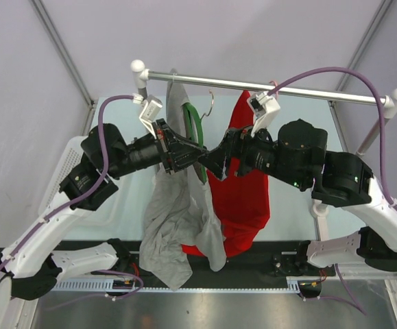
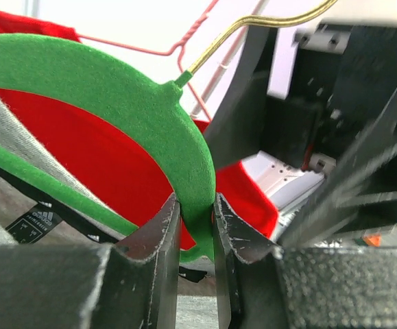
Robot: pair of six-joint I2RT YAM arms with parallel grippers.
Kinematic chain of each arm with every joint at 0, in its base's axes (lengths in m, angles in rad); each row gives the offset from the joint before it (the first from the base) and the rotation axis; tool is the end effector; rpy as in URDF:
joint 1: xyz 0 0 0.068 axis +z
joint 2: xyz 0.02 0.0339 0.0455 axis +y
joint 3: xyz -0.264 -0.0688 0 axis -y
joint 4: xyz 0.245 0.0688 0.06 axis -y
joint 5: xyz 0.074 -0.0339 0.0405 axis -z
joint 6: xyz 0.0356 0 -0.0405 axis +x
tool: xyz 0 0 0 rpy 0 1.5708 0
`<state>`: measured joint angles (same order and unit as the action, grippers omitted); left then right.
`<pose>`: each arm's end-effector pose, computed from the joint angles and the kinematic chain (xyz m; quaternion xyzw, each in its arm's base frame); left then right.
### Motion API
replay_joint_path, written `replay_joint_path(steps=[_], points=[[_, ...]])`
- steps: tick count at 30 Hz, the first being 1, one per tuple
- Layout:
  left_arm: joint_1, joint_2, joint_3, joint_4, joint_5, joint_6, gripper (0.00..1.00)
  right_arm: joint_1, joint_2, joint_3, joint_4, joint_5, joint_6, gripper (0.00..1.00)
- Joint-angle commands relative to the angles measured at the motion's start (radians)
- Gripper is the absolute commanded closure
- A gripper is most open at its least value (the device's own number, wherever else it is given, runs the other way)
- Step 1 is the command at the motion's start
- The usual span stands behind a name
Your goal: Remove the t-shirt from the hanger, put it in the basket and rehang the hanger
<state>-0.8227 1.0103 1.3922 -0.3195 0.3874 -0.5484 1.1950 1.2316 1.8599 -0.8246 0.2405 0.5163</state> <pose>0.1203 -0.1494 0.4908 0.2308 0.6464 -0.5548 0.4702 0.0819 0.1844 0.5338 -0.1837 0.7490 0.4147 0.4830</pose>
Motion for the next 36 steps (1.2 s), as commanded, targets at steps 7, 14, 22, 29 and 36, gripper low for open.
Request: replay_joint_path(steps=[7,14,22,29,36], points=[[-0.006,-0.006,0.008,0.056,-0.016,0.07,1.0,0.005,0.08,0.153,0.042,0.138,-0.05,0.29],[-0.006,0.008,0.021,0.054,-0.025,0.081,1.0,0.005,0.1,0.13,0.093,0.232,-0.064,0.5],[-0.006,0.025,0.022,0.08,-0.033,0.076,1.0,0.008,0.068,0.021,0.238,0.298,-0.11,0.58],[-0.006,0.037,0.034,0.091,-0.016,0.065,1.0,0.009,0.058,-0.034,0.305,0.309,-0.113,0.64],[-0.006,0.042,0.034,0.088,0.013,0.067,1.0,0.017,0.058,-0.067,0.337,0.335,-0.101,0.75]])
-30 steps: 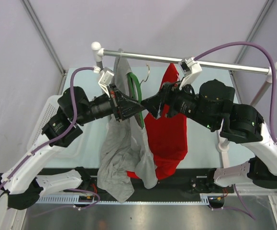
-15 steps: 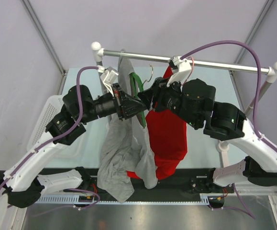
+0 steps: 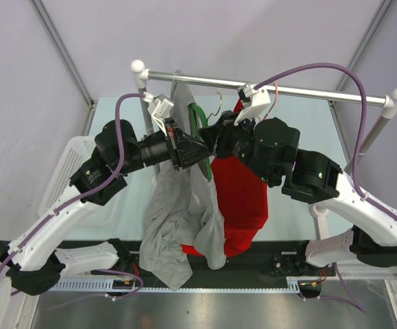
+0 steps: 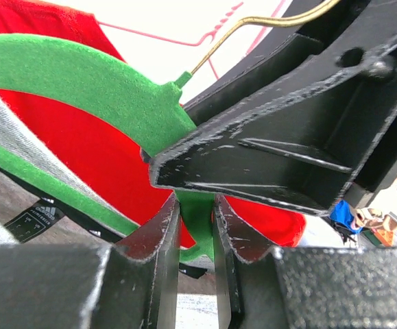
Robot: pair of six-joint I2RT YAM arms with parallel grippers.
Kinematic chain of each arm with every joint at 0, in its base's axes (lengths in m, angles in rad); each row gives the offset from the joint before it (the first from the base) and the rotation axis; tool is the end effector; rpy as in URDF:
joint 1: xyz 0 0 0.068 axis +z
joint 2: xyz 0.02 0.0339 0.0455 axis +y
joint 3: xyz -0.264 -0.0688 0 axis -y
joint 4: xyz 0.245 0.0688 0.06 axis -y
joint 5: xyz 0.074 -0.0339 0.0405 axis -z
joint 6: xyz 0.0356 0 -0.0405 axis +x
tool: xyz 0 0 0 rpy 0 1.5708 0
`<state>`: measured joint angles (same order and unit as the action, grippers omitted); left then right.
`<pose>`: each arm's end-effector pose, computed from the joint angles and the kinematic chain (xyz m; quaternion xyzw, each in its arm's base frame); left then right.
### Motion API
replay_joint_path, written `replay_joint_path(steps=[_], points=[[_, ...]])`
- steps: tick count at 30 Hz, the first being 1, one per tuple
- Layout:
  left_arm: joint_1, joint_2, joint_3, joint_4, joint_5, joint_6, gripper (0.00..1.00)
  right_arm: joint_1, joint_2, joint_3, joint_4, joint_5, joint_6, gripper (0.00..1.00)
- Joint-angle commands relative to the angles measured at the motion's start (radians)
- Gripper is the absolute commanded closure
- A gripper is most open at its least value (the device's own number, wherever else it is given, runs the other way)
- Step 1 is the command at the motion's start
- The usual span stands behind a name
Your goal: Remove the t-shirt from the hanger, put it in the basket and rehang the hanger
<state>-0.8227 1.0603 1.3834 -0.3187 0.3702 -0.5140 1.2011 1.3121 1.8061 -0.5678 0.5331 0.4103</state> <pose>0.1344 -0.1638 0.4790 0.2355 0.6652 -0.5336 0.4662 0.1051 0.2211 0.5300 -0.1068 0.7213 0.3399 0.5939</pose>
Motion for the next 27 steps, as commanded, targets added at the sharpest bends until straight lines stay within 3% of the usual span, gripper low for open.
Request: replay_joint_path(steps=[1,6,10,14,17,21,24,27], points=[[-0.006,-0.008,0.043,0.086,0.033,0.034,1.0,0.011,-0.022,-0.017,0.085,0.042,0.008,0.76],[-0.006,-0.006,0.055,0.082,0.042,0.038,1.0,0.017,-0.017,-0.019,0.095,0.05,0.016,0.84],[-0.006,-0.005,0.065,0.061,0.05,0.046,1.0,0.021,-0.02,-0.017,0.103,0.074,0.013,1.0],[-0.006,-0.025,0.054,0.058,0.05,0.054,0.93,0.037,-0.019,-0.016,0.111,0.11,0.012,1.0],[-0.006,-0.037,0.048,0.044,0.056,0.06,0.76,0.054,-0.013,-0.007,0.108,0.163,0.002,1.0],[-0.006,-0.083,0.016,0.029,0.064,0.074,0.41,0.08,-0.002,0.012,0.111,0.228,-0.013,1.0],[-0.006,-0.13,-0.023,0.017,0.075,0.088,0.24,0.087,0.004,0.013,0.117,0.245,-0.016,1.0],[-0.006,-0.178,-0.058,0.003,0.12,0.095,0.22,0.089,0.009,0.019,0.117,0.261,-0.013,1.0]])
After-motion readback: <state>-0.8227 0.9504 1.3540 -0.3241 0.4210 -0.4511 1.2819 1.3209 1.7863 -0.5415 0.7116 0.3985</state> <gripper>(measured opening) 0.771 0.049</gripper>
